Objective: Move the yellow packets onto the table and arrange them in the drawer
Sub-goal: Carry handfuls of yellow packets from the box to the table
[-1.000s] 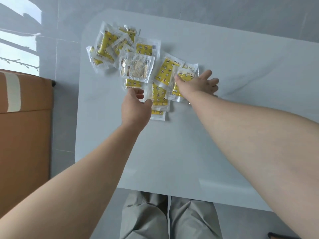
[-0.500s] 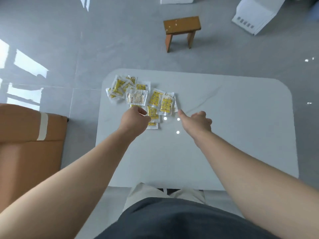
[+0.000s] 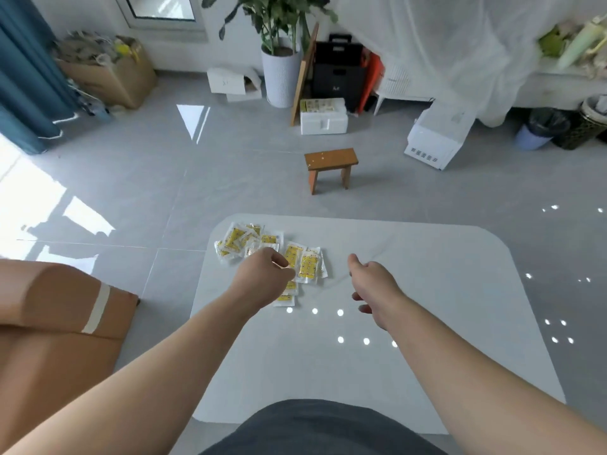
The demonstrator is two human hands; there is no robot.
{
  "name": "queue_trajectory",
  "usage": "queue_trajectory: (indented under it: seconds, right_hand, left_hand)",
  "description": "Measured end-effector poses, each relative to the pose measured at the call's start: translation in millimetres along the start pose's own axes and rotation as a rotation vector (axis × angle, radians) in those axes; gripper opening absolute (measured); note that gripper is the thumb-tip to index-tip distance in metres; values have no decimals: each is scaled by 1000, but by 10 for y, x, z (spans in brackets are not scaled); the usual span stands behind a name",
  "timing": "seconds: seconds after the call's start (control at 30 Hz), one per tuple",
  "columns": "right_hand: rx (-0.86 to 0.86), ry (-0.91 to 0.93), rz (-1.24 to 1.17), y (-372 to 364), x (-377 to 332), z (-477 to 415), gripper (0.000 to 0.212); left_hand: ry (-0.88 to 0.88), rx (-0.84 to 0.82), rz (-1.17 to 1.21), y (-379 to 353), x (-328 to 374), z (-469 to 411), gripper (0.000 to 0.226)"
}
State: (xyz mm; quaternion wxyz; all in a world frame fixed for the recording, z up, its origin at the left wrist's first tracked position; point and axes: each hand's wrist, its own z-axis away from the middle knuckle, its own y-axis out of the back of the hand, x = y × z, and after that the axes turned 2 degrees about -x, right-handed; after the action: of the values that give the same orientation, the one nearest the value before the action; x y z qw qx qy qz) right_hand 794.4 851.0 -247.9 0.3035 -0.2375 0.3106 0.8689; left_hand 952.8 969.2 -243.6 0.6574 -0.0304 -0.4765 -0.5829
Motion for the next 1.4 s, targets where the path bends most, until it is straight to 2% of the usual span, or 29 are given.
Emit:
queue_trajectory:
  seconds: [0.23,0.5,0.67,0.8,1.1,1.27,1.4]
  right_hand:
    - [-142,133,38,255,125,154,44]
    - [-454,240,229,362,518,562,42]
    - [-646,342,392,142,886,1061,38]
    - [-787,431,607,-105,1262,1514,43]
    - [-1114,679,1114,-330,2752,2859,47]
    - [-1286,762,1342,98,3902,3602,50]
    - [-1365,792,1495,654,4867,4065,47]
  left_hand:
    - [109,191,154,-265,-66,688,11]
    - [312,488,423,-895,-302,1909,12]
    - [413,686,561,-1251,-603,2780,10]
    - [513,861,683,-1605,-925,3479,8]
    - [775,1254,1016,-3088,-1499,5269,8]
    - [915,1441,1134,-4293,-1497,6287,6]
    - [1012,1526,1222,-5314,-1366,6994,7]
